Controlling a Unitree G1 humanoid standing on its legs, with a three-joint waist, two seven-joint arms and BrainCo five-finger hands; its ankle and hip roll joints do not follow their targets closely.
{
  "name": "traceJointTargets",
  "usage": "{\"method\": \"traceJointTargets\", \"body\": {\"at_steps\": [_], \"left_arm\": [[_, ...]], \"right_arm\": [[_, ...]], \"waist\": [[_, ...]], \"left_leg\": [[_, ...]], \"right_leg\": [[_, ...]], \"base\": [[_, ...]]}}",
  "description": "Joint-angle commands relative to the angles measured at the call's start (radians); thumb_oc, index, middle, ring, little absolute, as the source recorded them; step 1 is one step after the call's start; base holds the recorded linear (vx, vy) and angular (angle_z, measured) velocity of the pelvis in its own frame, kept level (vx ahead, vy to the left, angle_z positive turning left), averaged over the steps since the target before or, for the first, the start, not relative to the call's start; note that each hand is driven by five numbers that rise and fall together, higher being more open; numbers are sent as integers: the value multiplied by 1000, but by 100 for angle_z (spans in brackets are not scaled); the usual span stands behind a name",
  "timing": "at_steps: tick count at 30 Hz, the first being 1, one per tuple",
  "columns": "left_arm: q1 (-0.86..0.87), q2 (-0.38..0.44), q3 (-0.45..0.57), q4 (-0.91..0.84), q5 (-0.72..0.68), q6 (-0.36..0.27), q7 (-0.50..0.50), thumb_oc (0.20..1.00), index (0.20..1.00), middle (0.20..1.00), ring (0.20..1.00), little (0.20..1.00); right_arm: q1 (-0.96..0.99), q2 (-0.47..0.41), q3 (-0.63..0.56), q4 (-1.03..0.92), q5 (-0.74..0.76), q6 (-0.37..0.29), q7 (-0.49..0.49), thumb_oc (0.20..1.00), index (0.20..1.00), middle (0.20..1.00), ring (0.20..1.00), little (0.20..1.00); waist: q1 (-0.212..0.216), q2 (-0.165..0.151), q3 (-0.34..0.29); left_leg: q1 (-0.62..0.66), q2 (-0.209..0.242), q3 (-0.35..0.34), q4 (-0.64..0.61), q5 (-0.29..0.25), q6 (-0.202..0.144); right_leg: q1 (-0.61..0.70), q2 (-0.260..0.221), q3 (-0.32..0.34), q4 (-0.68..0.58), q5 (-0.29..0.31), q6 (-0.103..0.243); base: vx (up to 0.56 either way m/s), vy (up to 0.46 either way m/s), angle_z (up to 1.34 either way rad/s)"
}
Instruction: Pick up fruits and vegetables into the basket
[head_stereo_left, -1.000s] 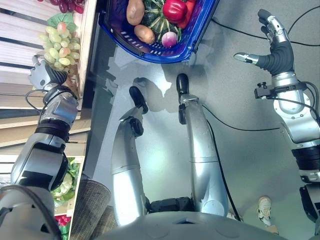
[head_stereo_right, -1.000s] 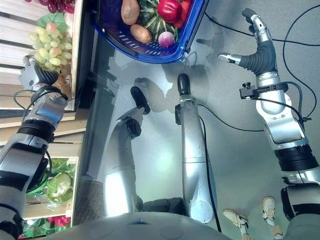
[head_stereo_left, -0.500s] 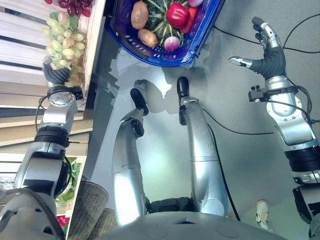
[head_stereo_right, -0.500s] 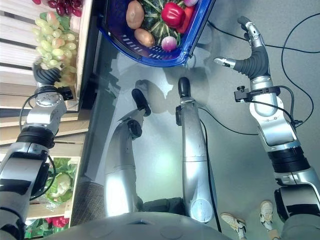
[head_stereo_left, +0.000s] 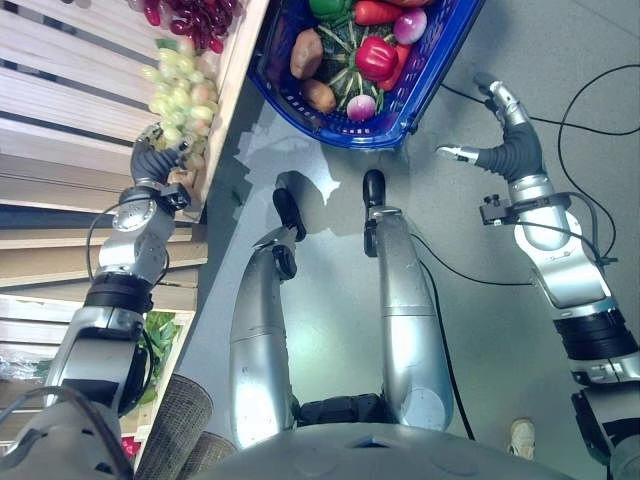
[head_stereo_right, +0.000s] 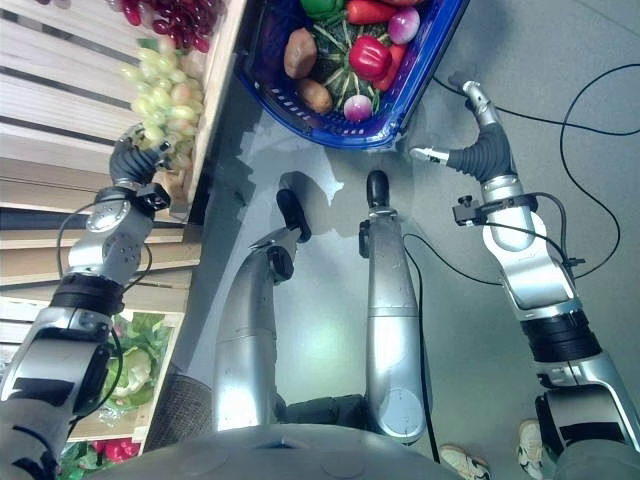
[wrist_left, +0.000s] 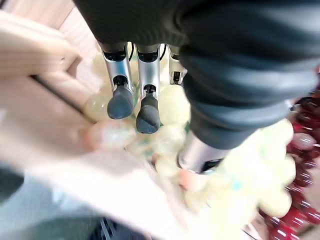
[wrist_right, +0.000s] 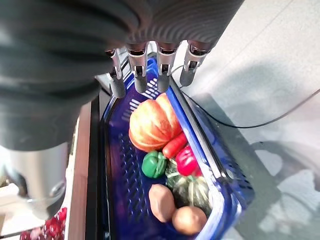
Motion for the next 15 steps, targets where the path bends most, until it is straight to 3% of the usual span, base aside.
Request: {"method": "traceJointTargets", "body": {"at_steps": [1, 5, 15], "left_arm": [[59, -72, 1, -83, -31, -18, -85, 200, 200, 200, 200, 200], [105, -60, 9, -172, -33, 0, -99, 200, 200, 200, 200, 200], [176, -42, 31, -332, -53, 27, -137, 200, 200, 200, 200, 200]], "right_arm": [[37, -39, -53, -113, -130, -22, -22, 1000, 1000, 1000, 1000, 1000], [31, -68, -53, -125, -245, -15, -50, 1000, 1000, 1000, 1000, 1000], [-8, -75, -13, -138, -218, 4, 36, 1000, 1000, 1000, 1000, 1000]], "waist": [[6, 11, -41], [19, 19, -41], [57, 21, -41]], "left_leg": [[66, -1, 69, 1, -75, 22], [95, -7, 65, -14, -73, 26], [151, -25, 46, -35, -78, 36]], "right_leg": [[45, 85, -23, -61, 28, 28], [77, 82, -28, -69, 24, 29], [148, 78, -50, -92, 16, 26]], "base": [[0, 0, 0], [0, 0, 0], [-6, -23, 4]]}}
